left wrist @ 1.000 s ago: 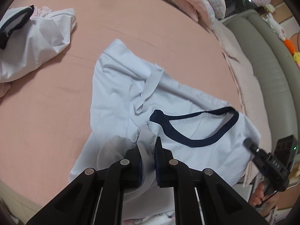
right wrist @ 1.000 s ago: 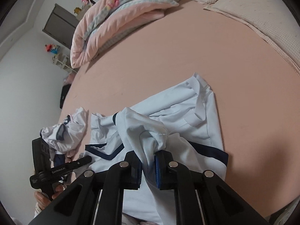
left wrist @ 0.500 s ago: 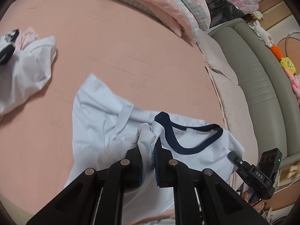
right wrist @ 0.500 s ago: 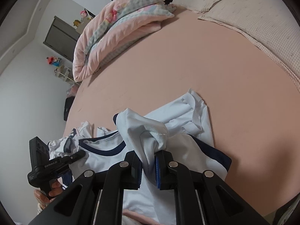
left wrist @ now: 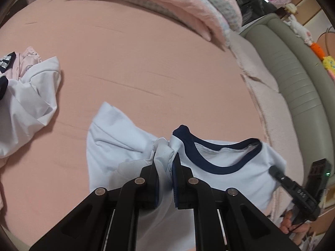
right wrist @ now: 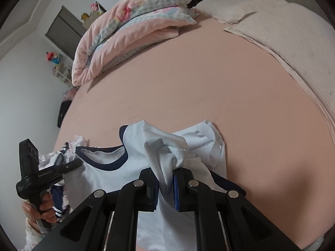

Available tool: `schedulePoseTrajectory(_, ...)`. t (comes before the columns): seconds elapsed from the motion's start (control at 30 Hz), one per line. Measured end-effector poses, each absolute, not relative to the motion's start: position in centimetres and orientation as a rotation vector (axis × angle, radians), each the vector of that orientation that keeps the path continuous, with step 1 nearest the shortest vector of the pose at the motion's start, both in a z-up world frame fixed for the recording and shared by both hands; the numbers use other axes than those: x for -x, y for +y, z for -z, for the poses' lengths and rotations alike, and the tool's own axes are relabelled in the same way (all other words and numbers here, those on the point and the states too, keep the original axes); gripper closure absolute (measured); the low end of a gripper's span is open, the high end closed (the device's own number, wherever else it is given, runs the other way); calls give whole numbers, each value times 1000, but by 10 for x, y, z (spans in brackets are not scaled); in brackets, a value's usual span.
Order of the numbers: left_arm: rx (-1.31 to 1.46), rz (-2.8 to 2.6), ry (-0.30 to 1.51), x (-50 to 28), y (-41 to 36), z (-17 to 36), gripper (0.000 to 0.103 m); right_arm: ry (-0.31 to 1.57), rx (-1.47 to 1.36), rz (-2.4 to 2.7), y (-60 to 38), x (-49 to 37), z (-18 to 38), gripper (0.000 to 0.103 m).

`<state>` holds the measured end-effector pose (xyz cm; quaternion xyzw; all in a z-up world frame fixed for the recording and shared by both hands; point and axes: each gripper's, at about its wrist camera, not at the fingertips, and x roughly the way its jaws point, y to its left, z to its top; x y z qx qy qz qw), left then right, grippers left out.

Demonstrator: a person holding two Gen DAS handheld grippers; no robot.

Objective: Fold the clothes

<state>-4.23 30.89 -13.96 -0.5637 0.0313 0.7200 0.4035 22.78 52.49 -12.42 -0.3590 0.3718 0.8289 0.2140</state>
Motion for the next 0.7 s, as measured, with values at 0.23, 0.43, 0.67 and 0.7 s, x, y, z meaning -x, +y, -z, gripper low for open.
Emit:
schedulePoseTrajectory(0.23, 1458, -1781, 156, 54, 318, 145, 94, 821, 1094, -2267, 516, -206, 124, 94)
schedulePoseTrajectory(0.43, 1527, -1735, 140, 69, 315, 139, 84, 790, 1110, -2261, 515, -206, 122, 92)
schedulePoseTrajectory(0.67, 1547, -1807, 169, 86, 309, 129, 26, 861, 1061, -2114, 532, -230, 117, 22)
schedulePoseTrajectory(0.7, 1552, -1801, 151, 89, 307, 127, 24, 905, 1054, -2112, 535, -235, 116, 22)
